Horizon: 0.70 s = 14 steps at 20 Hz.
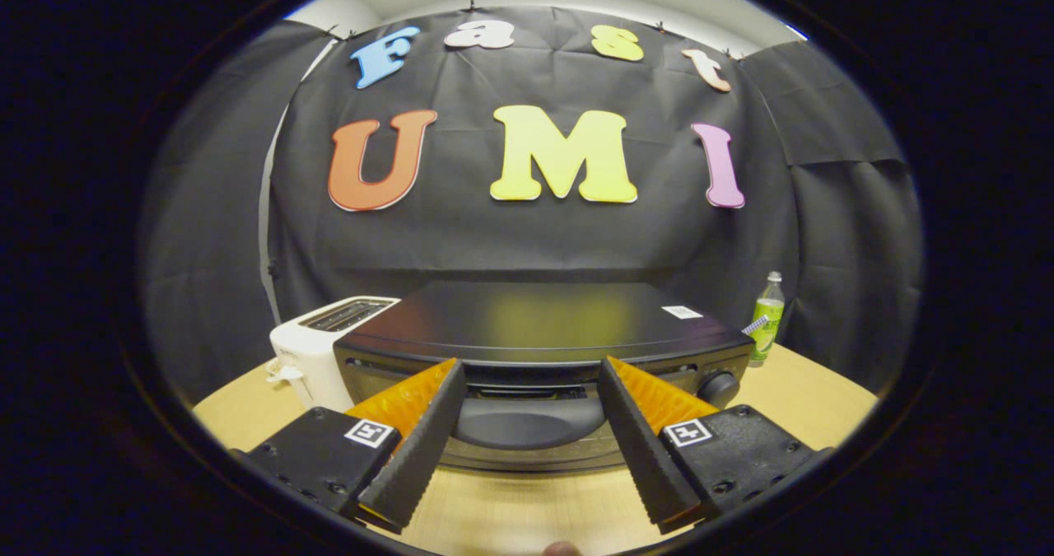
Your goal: Open the toaster oven, put the food inside, and close the toaster oven door.
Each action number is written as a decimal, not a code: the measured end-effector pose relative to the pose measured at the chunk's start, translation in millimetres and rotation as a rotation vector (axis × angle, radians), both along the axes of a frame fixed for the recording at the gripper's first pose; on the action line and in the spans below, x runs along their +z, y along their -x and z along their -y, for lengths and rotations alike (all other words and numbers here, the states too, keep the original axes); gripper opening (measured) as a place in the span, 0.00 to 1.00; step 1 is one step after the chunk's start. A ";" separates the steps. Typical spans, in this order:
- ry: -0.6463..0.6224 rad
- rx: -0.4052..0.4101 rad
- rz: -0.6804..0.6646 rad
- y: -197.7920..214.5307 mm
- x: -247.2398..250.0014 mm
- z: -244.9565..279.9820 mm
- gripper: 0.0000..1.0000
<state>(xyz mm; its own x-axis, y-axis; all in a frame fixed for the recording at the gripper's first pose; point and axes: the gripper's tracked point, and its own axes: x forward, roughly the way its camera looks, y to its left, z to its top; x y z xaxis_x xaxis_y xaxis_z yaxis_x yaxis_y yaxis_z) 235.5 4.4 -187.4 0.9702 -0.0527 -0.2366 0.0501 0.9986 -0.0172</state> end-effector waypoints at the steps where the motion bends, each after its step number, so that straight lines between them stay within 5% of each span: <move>1: 0.000 -0.003 -0.008 5.1 -2.3 0.8 1.00; 14: 0.010 0.040 -0.287 107.1 -60.4 2.0 1.00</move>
<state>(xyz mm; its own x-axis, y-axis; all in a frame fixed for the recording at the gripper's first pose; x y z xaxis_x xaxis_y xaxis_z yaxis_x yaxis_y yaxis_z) 128.3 2.4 -247.8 0.8651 -0.0191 -0.5013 0.0018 0.9994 -0.0350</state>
